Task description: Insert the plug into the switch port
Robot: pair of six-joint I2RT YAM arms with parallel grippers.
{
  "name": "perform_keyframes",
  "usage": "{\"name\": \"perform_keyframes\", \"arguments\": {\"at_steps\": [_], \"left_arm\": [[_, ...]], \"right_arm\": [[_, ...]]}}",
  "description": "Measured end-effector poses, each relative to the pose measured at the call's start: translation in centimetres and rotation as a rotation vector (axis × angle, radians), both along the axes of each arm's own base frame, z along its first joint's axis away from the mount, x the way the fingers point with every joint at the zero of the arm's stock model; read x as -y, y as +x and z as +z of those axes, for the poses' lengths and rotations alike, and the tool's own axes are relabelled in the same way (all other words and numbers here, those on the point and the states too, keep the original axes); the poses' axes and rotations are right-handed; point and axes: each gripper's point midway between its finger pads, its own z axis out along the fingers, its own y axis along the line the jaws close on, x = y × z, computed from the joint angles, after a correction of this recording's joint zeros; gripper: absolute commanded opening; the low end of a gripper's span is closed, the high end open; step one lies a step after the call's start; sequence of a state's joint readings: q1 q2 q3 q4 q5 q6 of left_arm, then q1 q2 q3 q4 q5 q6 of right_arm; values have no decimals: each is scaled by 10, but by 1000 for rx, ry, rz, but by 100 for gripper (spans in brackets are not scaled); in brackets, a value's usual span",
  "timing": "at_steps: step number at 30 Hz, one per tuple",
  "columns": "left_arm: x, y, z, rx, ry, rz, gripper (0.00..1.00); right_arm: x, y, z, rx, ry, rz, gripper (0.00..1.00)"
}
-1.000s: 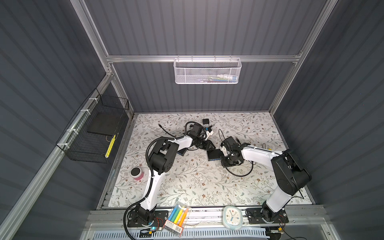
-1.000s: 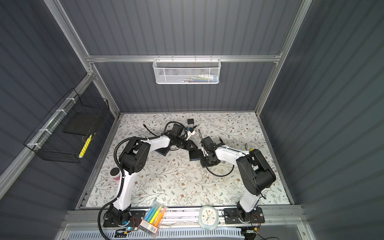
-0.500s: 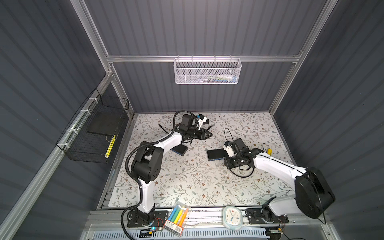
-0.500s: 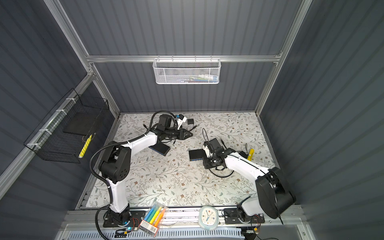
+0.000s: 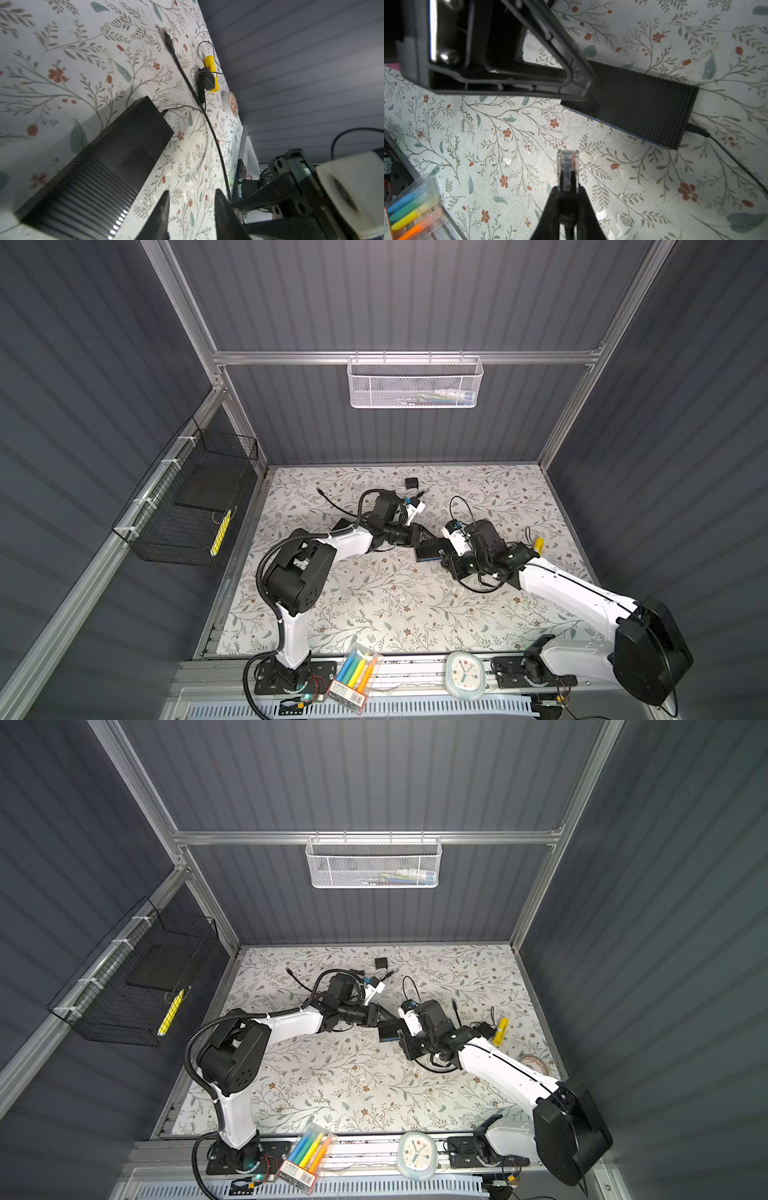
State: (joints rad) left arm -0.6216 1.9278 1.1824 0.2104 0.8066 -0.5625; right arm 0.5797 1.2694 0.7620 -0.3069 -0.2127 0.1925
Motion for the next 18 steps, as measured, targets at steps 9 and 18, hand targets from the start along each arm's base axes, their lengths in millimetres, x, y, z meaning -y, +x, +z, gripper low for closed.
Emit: {"name": "perform_keyframes", "arguments": {"at_steps": [9,18], "left_arm": [[3,-7,12,-7,-52,-15,34],[4,-26,1,-52,-44,-55,34]], "right_arm": [[0,2,-6,5,-26,-3,1],[0,12,-5,37,-41,-20,1]]}}
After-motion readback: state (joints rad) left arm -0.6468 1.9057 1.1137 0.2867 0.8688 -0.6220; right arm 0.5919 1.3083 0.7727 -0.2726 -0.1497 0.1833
